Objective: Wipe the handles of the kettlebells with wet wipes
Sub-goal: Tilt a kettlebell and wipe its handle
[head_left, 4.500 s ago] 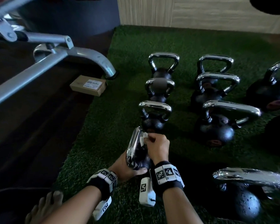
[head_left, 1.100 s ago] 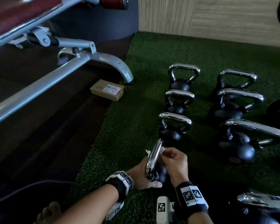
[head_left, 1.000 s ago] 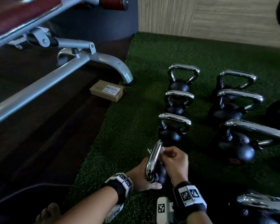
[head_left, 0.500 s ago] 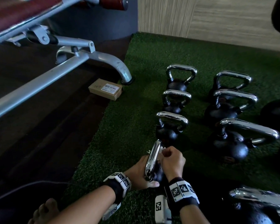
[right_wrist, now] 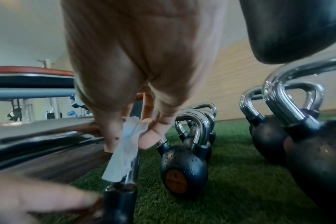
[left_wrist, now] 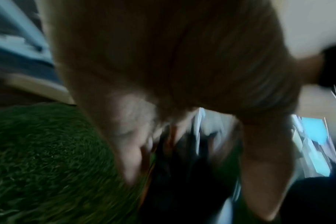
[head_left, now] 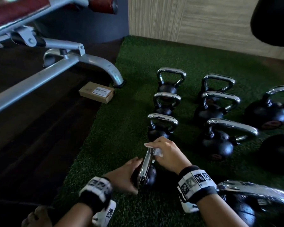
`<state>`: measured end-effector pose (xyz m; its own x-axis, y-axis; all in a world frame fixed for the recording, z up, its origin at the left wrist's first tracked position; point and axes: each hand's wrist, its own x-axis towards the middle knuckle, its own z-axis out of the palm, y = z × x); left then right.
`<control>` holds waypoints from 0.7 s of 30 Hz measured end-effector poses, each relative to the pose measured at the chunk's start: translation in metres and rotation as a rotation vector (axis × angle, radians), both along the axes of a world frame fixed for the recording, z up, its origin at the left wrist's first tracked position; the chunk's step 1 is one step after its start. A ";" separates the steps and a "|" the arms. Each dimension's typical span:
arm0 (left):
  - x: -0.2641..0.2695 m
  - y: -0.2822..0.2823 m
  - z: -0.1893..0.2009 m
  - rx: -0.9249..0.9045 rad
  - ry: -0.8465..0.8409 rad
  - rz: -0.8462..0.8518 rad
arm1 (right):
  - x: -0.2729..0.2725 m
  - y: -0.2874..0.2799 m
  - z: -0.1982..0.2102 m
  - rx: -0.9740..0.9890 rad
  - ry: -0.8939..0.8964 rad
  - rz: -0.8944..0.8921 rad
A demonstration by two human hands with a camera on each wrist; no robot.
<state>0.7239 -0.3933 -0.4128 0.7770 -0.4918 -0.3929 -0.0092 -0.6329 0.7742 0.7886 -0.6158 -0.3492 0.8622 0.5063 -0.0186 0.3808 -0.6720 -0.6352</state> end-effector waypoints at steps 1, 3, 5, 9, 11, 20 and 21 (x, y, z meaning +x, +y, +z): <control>-0.004 0.004 0.010 -0.085 0.030 0.075 | 0.002 0.001 0.004 -0.021 0.004 0.021; -0.014 0.004 0.030 -0.142 -0.006 0.186 | 0.005 0.004 0.010 -0.065 0.006 0.067; -0.020 -0.005 0.050 0.017 -0.169 0.229 | 0.006 0.008 0.015 -0.134 0.016 0.091; -0.019 -0.028 0.070 0.222 -0.387 0.209 | 0.003 0.005 0.023 -0.252 0.030 0.086; -0.020 -0.028 0.076 0.243 -0.371 0.211 | -0.001 0.000 0.029 -0.305 0.017 0.068; 0.018 0.010 0.079 0.217 -0.251 0.107 | -0.040 -0.008 0.040 -0.459 0.127 -0.124; 0.022 0.011 0.077 0.198 -0.252 0.105 | -0.043 -0.008 0.040 -0.461 0.143 -0.133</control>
